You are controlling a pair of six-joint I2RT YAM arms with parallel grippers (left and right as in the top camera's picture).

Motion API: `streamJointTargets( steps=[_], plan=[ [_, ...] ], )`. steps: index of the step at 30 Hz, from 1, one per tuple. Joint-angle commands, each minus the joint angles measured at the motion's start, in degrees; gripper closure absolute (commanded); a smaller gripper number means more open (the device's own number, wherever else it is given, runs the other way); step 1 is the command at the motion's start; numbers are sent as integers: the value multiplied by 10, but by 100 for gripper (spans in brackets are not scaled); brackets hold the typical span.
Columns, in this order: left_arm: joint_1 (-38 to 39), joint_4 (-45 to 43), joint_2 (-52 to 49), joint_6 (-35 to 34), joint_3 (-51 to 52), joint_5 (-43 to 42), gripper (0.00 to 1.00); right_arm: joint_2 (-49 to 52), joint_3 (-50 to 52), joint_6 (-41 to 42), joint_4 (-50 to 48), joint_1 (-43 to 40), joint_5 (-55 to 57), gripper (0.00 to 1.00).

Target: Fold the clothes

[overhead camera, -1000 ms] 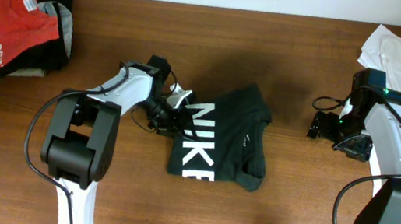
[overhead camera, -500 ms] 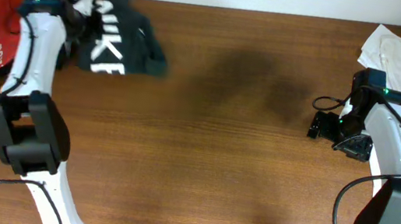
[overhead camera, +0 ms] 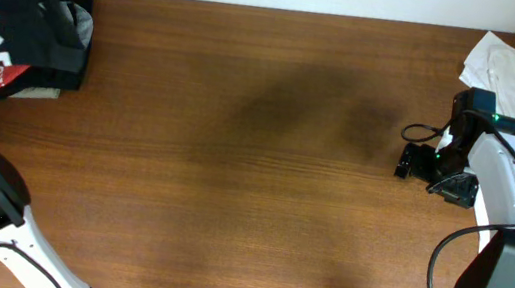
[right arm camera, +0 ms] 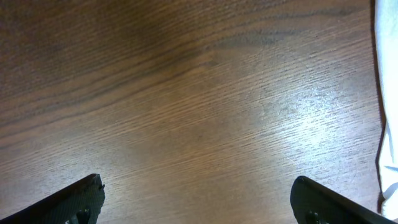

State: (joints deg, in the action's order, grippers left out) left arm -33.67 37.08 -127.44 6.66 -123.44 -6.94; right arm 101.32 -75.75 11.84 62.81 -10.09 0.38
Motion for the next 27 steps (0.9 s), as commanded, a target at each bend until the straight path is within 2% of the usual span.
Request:
streamJointTargets(
  steps=[1, 2, 3, 4, 5, 6, 7, 10, 13, 14, 16, 19, 20, 21, 22, 25, 27],
  plan=[
    [-25, -32, -71, 7, -15, 6, 83, -3, -5, 0, 1, -1, 1, 1],
    [-29, -39, -89, 7, -15, 7, 75, -3, -5, 0, 1, -1, 1, 1],
    [-33, -42, -105, 7, -15, 8, 48, -3, -5, 0, 1, -1, 1, 1],
    [-36, -41, -114, 7, -15, 8, 48, -3, -5, 0, 1, -1, 1, 1],
    [-39, -36, -112, -1, -16, 7, 28, -3, -5, 0, 1, -1, 1, 1],
    [-39, -34, -105, -11, -18, 7, 30, -3, -5, 0, 1, -1, 1, 1],
    [-39, -22, -85, -33, -23, -7, 24, -3, -5, 0, 1, -1, 1, 1],
    [-37, 5, 11, -104, -23, -151, 25, -3, -5, 0, 1, -1, 1, 1],
    [-16, 58, 120, -118, -23, -223, 1, -3, -5, 0, 1, -1, 1, 1],
    [3, 89, 155, -118, -23, -229, 1, -3, -5, 0, -14, -1, 16, 1],
    [54, 132, 221, -118, -23, -229, 1, -3, -5, 0, -107, -1, 63, 1],
    [141, 163, 298, -118, -23, -229, 1, -3, -5, 14, -145, -1, 52, 1],
    [175, 167, 319, -118, -23, -229, 1, -3, -5, 39, -153, -1, 1, 1],
    [202, 170, 333, -118, -23, -229, 1, -3, -6, 39, -137, -1, -37, 1],
    [246, 176, 354, -118, -23, -229, 1, -6, -20, 35, -98, -2, -130, 1],
    [321, 181, 373, -118, -23, -229, 1, -74, -55, -2, -27, -1, -151, 1],
    [348, 197, 370, -118, -23, -228, 1, -211, -57, -25, 18, -1, -152, 1]
  ],
)
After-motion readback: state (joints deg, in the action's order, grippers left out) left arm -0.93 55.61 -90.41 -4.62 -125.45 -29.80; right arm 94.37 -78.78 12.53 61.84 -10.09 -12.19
